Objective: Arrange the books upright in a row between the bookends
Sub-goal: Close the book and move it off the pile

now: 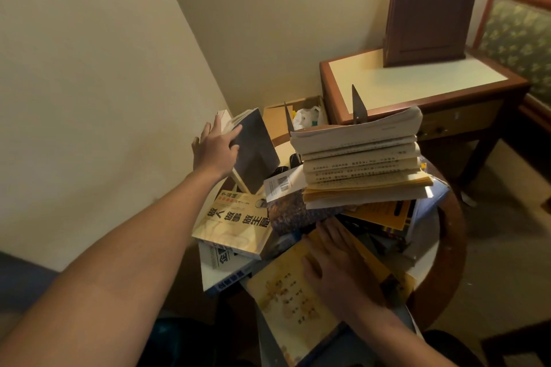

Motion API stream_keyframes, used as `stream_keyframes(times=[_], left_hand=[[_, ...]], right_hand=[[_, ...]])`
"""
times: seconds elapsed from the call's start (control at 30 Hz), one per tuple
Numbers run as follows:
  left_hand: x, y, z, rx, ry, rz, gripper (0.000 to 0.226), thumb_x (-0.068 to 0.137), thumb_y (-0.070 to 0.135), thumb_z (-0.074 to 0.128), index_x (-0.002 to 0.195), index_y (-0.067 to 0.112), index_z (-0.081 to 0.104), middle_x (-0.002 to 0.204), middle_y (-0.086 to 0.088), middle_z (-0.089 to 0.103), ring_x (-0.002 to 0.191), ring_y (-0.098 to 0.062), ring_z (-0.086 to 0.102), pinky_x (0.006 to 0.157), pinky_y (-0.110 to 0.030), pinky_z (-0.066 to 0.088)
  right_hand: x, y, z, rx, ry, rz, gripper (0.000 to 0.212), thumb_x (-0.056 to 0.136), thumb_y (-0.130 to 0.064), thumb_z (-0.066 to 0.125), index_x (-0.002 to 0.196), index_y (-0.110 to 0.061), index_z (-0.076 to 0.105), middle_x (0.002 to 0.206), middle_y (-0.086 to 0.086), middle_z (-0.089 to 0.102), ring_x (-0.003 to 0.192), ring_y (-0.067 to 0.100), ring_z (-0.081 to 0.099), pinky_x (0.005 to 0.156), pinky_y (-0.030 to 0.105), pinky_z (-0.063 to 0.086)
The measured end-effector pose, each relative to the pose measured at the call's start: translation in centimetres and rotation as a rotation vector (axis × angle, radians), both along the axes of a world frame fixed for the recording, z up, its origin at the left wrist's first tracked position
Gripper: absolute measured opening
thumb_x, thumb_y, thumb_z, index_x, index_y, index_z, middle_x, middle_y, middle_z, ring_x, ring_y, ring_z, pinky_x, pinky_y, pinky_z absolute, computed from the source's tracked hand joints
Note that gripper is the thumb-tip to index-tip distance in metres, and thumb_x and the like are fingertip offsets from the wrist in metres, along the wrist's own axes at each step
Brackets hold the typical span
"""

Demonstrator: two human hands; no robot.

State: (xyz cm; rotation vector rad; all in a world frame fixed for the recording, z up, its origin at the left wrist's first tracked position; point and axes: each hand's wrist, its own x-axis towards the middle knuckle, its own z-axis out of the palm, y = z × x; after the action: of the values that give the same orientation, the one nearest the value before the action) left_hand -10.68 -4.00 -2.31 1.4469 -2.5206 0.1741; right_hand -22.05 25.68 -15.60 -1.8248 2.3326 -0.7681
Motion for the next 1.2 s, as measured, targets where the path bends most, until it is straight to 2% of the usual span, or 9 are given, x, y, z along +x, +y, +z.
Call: stream_keyframes(times=[0.2, 0.5, 0.67, 0.73, 0.8, 0.87, 1.03, 1.13, 1.2], left_hand=[[0.3, 0.9, 0.7, -0.032, -0.024, -0.076, 0.043, 0.098, 0.029, 0.060, 0.140, 0.037, 0.055, 0.163, -0.010, 0.026, 0.148, -0.038, 0.026, 0.114, -0.061, 0.028], [0.8, 2.5, 1.6, -0.021, 0.013, -0.139, 0.034, 0.094, 0.029, 0.066, 0.127, 0.038, 0.065, 0.160, -0.010, 0.033, 0.147, -0.034, 0.029, 0.116, -0.060, 0.023], [1.0, 4.7, 2.6, -0.037, 0.071, -0.195, 0.035, 0.094, 0.032, 0.066, 0.128, 0.034, 0.065, 0.158, -0.010, 0.036, 0.147, -0.033, 0.030, 0.117, -0.059, 0.022], [0.6, 6.2, 2.9, -0.032, 0.113, -0.233, 0.037, 0.093, 0.033, 0.066, 0.130, 0.031, 0.064, 0.156, -0.010, 0.040, 0.147, -0.031, 0.032, 0.117, -0.059, 0.022], [-0.1, 7.9, 3.2, -0.045, 0.166, -0.311, 0.037, 0.092, 0.032, 0.066, 0.130, 0.028, 0.065, 0.153, -0.010, 0.045, 0.146, -0.029, 0.035, 0.118, -0.059, 0.023], [-1.1, 9.6, 3.5, -0.084, 0.222, -0.427, 0.038, 0.091, 0.031, 0.066, 0.128, 0.026, 0.066, 0.148, -0.010, 0.050, 0.143, -0.028, 0.040, 0.116, -0.060, 0.027], [-4.8, 12.6, 3.9, -0.151, 0.119, -0.684, 0.040, 0.094, 0.035, 0.063, 0.133, 0.032, 0.061, 0.153, -0.010, 0.043, 0.143, -0.037, 0.037, 0.112, -0.062, 0.029], [-7.1, 13.5, 4.4, -0.107, 0.009, -0.731, 0.039, 0.094, 0.035, 0.064, 0.133, 0.039, 0.059, 0.159, -0.010, 0.032, 0.146, -0.039, 0.030, 0.114, -0.063, 0.022], [-8.5, 13.6, 4.8, -0.037, -0.080, -0.700, 0.040, 0.097, 0.041, 0.058, 0.136, 0.045, 0.053, 0.163, -0.006, 0.023, 0.150, -0.033, 0.023, 0.118, -0.062, 0.016]], right_hand=[[0.0, 0.1, -0.2, 0.039, -0.014, 0.006, 0.047, 0.092, -0.048, 0.043, 0.127, -0.027, 0.066, 0.145, 0.008, 0.054, 0.142, 0.026, 0.040, 0.117, 0.036, 0.018], [0.1, 0.0, 0.2, 0.046, -0.075, 0.023, 0.047, 0.092, -0.049, 0.044, 0.128, -0.028, 0.065, 0.146, 0.008, 0.053, 0.143, 0.025, 0.036, 0.121, 0.029, 0.003], [-0.3, 0.3, 0.5, 0.044, -0.131, 0.064, 0.054, 0.101, -0.052, 0.032, 0.151, -0.033, 0.037, 0.166, -0.007, 0.011, 0.153, 0.012, -0.005, 0.121, 0.028, -0.011], [-0.5, 0.8, 2.0, 0.028, -0.218, 0.075, 0.052, 0.103, -0.046, 0.040, 0.153, -0.032, 0.034, 0.162, -0.014, 0.015, 0.152, 0.008, 0.000, 0.123, 0.029, -0.003], [-0.7, 1.9, 3.8, -0.064, -0.374, 0.039, 0.042, 0.102, -0.037, 0.051, 0.143, -0.039, 0.045, 0.142, -0.019, 0.041, 0.141, 0.008, 0.036, 0.116, 0.026, 0.027], [-1.3, 2.9, 5.1, -0.175, -0.422, -0.047, 0.041, 0.100, -0.032, 0.056, 0.139, -0.038, 0.050, 0.119, -0.014, 0.060, 0.110, 0.008, 0.061, 0.092, 0.026, 0.048], [-4.1, 4.4, 7.1, -0.340, -0.441, -0.326, 0.052, 0.099, -0.035, 0.056, 0.150, -0.031, 0.042, 0.120, 0.001, 0.070, 0.098, 0.013, 0.068, 0.085, 0.035, 0.057], [-5.5, 5.0, 8.5, -0.304, -0.520, -0.415, 0.059, 0.099, -0.031, 0.058, 0.153, -0.029, 0.035, 0.107, 0.000, 0.070, 0.071, 0.000, 0.060, 0.065, 0.007, 0.047], [-6.2, 5.1, 8.9, -0.265, -0.576, -0.433, 0.062, 0.100, -0.029, 0.058, 0.155, -0.029, 0.030, 0.099, -0.001, 0.070, 0.063, -0.001, 0.058, 0.057, 0.002, 0.042]])
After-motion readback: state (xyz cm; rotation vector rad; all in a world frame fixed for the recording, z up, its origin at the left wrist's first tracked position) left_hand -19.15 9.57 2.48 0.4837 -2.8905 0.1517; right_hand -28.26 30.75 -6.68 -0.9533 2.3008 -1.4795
